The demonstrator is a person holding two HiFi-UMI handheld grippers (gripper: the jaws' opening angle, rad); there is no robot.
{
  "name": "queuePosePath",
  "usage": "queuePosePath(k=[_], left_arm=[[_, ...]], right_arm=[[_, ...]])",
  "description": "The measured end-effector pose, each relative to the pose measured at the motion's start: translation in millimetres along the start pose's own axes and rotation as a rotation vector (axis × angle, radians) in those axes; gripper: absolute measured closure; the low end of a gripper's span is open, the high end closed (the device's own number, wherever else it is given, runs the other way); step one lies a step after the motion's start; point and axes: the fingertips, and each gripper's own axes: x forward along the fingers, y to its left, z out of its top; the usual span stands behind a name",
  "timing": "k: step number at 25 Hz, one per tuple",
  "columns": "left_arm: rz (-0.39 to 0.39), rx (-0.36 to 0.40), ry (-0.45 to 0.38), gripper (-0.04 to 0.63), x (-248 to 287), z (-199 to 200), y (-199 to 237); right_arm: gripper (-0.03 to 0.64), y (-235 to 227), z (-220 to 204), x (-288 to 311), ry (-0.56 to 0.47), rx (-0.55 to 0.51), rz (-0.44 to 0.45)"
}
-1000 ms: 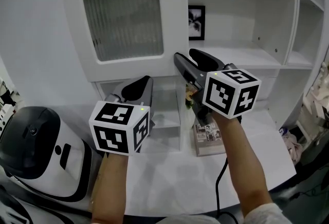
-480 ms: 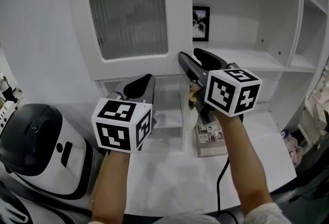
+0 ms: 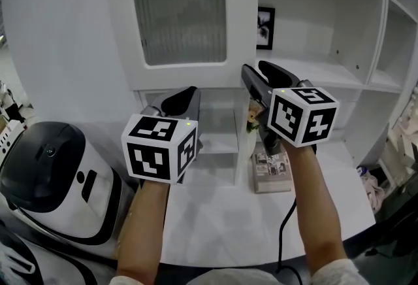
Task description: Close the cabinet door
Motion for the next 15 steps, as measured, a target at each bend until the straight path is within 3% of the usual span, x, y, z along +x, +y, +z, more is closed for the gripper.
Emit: queuePosePath(k=[15], left_arm=[[0.007,-0.034,-0.001,0.597,-59.0,2.8,7.7]], right_arm=[[0.492,47.4,-2.5,-40.5,0.05,-0.012,-0.029]])
